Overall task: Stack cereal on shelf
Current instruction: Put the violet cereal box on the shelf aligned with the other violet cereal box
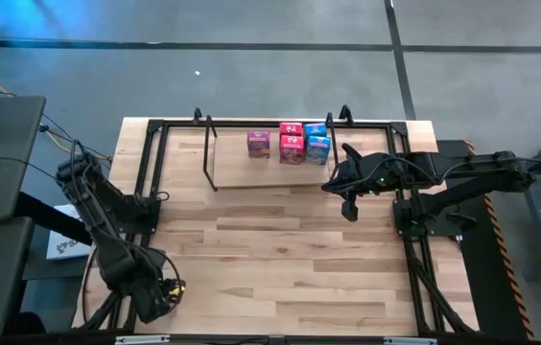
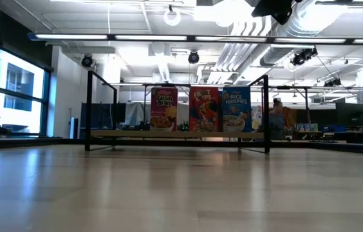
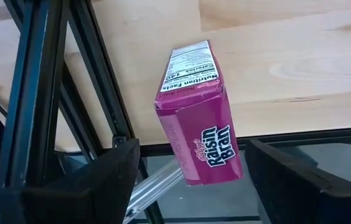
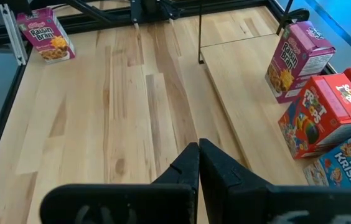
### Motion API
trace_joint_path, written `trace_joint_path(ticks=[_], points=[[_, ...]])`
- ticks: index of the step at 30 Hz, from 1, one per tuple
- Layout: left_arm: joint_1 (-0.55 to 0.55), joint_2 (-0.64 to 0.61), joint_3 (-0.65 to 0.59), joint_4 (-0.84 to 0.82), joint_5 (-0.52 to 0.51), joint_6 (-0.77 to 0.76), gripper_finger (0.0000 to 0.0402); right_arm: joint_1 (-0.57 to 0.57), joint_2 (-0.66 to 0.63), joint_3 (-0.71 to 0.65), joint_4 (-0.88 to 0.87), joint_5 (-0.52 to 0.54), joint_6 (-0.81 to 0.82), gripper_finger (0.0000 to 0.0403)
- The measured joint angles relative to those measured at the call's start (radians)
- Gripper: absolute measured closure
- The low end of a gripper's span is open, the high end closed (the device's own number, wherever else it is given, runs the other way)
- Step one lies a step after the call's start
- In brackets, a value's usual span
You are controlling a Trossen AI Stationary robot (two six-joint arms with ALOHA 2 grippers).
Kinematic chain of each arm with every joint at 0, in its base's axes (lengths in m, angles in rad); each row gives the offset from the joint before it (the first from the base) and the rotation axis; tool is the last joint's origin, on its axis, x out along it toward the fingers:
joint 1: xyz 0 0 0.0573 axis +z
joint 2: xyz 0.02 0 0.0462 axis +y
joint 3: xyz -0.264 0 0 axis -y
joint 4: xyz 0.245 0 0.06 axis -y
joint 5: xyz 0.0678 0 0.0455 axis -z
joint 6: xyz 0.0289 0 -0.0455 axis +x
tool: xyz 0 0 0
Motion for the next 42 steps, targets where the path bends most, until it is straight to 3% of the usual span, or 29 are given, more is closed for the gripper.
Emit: trace_joint_path(ticks=[31, 42], points=[[0.014, 0.194, 0.000, 0.074, 0.031, -0.008, 0.0119, 0.000, 0.000, 0.000, 0.000, 0.000, 0.000, 0.0403], [0.014, 0.205, 0.000, 0.091, 0.031, -0.017, 0.0127, 0.000, 0.000, 0.000, -0.001, 0.001, 0.000, 0.0403]])
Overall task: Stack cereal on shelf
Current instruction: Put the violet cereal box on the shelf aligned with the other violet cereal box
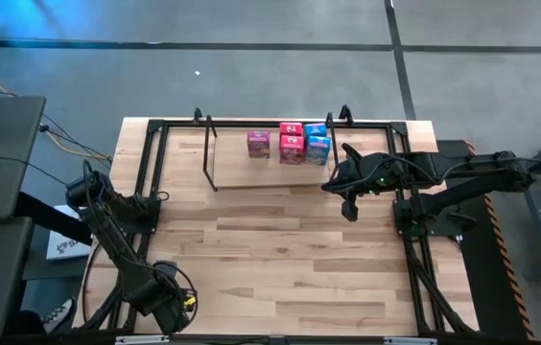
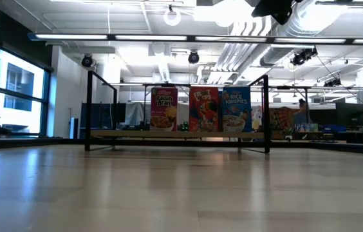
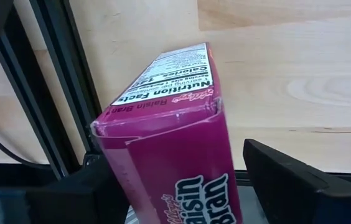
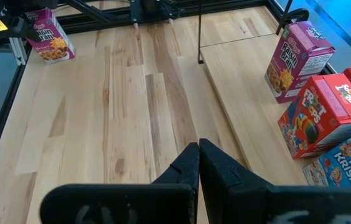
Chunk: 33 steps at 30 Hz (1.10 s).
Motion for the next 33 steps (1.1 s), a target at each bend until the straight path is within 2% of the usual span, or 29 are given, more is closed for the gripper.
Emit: trace_joint_path(ticks=[11, 17, 20, 25, 33], points=[[0.000, -0.004, 0.000, 0.000, -0.001, 0.036, 0.0225, 0.000, 0.000, 0.000, 0.000, 0.002, 0.000, 0.0403], [0.031, -0.074, 0.000, -0.009, -0.036, 0.135, 0.0242, 0.000, 0.000, 0.000, 0.000, 0.010, 0.000, 0.0403], [0.069, -0.141, 0.000, -0.008, -0.105, 0.263, 0.0242, 0.000, 0.000, 0.000, 0.000, 0.010, 0.000, 0.0403], [0.182, -0.256, 0.000, -0.009, -0.135, 0.580, 0.0243, 0.000, 0.000, 0.000, 0.000, 0.010, 0.000, 0.0403], [0.502, -0.350, 0.000, 0.002, -0.168, 1.123, 0.0243, 0.000, 0.000, 0.000, 0.000, 0.018, 0.000, 0.0403]])
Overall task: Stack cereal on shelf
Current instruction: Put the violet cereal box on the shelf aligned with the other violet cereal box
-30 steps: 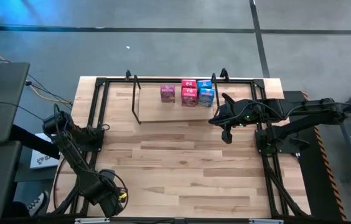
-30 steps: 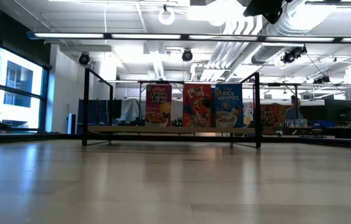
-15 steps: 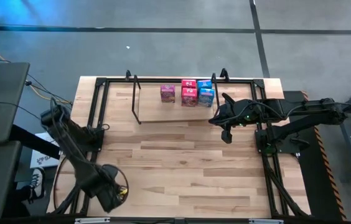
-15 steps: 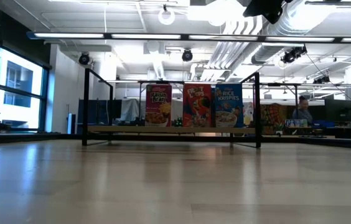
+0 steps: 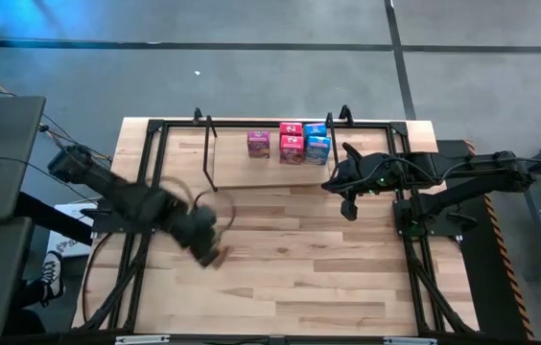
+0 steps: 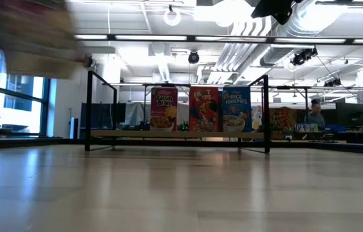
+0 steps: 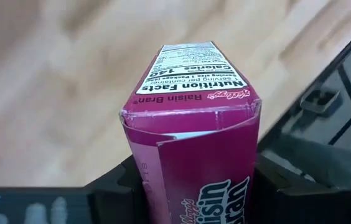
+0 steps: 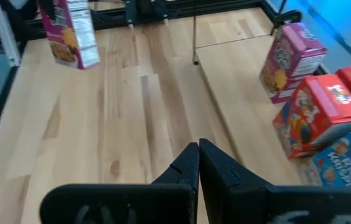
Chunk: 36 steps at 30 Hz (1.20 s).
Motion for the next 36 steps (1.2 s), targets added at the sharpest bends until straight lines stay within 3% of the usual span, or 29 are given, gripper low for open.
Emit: trace_joint_path(ticks=[9, 16, 20, 28, 36], points=[[0.387, 0.058, 0.134, 0.011, -0.009, 0.585, 0.0243, 0.000, 0.000, 0.000, 0.000, 0.068, 0.031, 0.0403], [0.588, 0.177, 0.287, 0.013, -0.072, 0.950, 0.0243, 0.000, 0.000, 0.000, 0.022, 0.086, 0.095, 0.0403], [0.652, 0.260, 0.338, 0.005, -0.077, 1.077, 0.0243, 0.000, 0.000, 0.000, 0.051, 0.091, 0.105, 0.0403], [0.713, 0.405, 0.364, 0.009, -0.205, 1.278, 0.0243, 0.000, 0.000, 0.000, 0.062, 0.091, 0.139, 0.0403], [0.723, 0.473, 0.363, 0.013, -0.229, 1.375, 0.0243, 0.000, 0.000, 0.000, 0.063, 0.093, 0.143, 0.0403]])
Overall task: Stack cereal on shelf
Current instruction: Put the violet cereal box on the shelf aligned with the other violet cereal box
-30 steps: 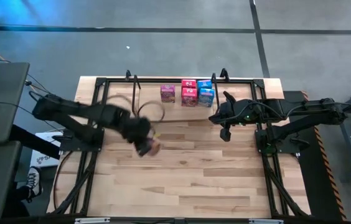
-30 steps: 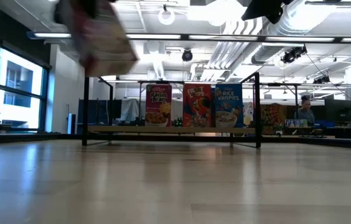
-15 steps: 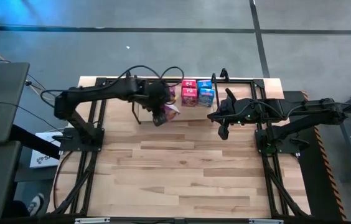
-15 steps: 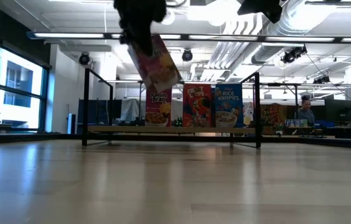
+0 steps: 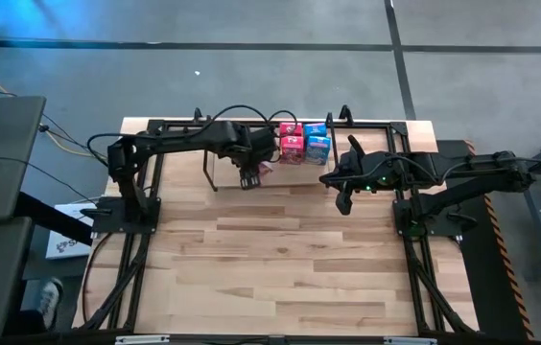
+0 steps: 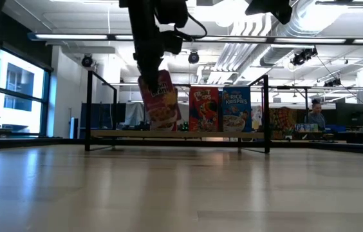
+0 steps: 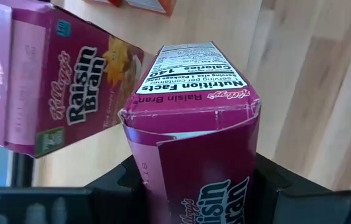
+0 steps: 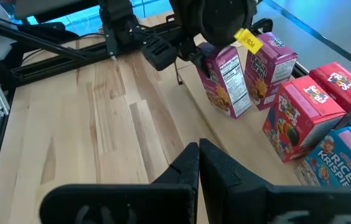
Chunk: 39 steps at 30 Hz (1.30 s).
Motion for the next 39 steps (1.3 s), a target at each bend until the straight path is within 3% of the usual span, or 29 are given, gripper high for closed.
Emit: trace_joint_path(ticks=[5, 17, 39], points=[[0.000, 0.009, 0.000, 0.000, -0.047, 0.026, 0.0243, 0.000, 0.000, 0.000, 0.016, 0.000, 0.000, 0.0403], [0.000, 0.012, 0.000, 0.011, -0.050, 0.101, 0.0241, 0.000, 0.000, 0.000, 0.026, 0.025, -0.003, 0.0403], [0.002, 0.039, 0.000, 0.067, -0.083, 0.129, 0.0156, 0.000, 0.000, 0.000, 0.036, 0.023, 0.000, 0.0403]])
